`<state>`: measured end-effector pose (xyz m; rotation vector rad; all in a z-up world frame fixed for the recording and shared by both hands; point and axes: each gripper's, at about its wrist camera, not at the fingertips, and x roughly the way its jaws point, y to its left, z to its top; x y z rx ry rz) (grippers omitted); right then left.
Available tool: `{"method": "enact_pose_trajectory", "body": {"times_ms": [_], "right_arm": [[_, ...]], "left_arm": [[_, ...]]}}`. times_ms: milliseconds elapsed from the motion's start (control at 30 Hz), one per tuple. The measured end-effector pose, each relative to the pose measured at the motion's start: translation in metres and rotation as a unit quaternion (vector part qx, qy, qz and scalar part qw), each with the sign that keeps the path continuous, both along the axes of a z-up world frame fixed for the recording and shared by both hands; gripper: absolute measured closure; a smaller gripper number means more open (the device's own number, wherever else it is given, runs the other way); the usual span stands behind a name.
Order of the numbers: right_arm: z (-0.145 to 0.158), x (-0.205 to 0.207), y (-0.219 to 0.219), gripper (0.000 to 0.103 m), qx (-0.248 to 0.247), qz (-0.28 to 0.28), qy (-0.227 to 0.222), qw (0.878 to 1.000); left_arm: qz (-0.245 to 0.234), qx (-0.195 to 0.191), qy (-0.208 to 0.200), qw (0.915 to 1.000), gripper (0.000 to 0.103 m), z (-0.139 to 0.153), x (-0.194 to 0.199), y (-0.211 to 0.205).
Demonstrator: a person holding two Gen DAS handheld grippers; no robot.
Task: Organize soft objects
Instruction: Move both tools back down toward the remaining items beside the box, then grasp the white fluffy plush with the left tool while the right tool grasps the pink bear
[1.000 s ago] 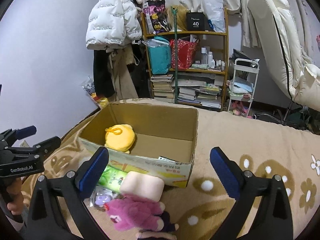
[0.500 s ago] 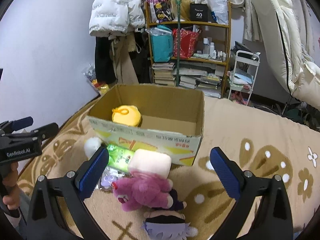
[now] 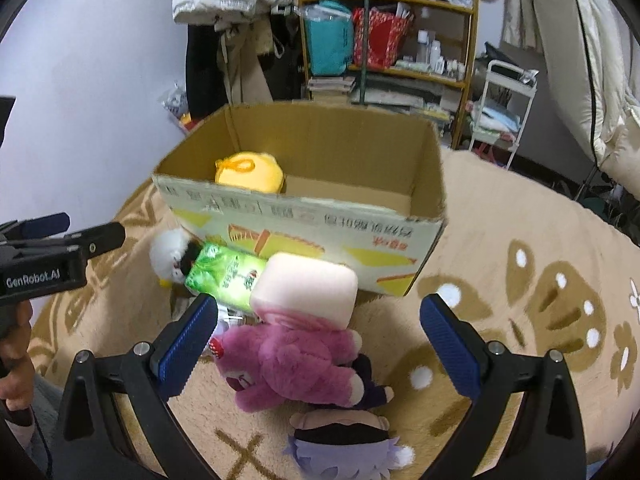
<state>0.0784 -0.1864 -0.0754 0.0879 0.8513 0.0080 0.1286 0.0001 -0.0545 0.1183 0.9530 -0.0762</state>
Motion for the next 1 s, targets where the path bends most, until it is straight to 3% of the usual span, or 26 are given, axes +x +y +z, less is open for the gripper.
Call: {"method": "enact_pose_trajectory", "body": {"times_ms": [267, 467, 733, 900, 1000], "right_arm": [[-0.025, 0.016, 0.008, 0.0, -0.001, 0.015, 0.044, 0.999], [-0.04, 0.021, 0.014, 0.0, -0.033, 0.022, 0.069, 0.997], [-0.052, 0.017, 0.004, 0.0, 0.013, 0.01, 0.111, 0.994], [-0.064, 0.017, -0.015, 0.0, 0.068, -0.006, 0.137, 0.988], [-0.067, 0.018, -0.017, 0.0, 0.068, -0.003, 0.141, 0.988]], "left_arm": [[0.001, 0.006, 0.04, 0.9992, 0.006, -0.029, 0.023, -0.007], [-0.005, -0.003, 0.066, 0.9978, 0.006, -0.044, 0.034, -0.01], [-0.01, -0.014, 0.088, 0.996, 0.006, -0.062, 0.048, -0.009], [-0.008, -0.032, 0.1, 0.9945, 0.006, -0.072, 0.056, -0.004], [-0.006, -0.034, 0.107, 0.9936, 0.007, -0.078, 0.062, -0.002]]}}
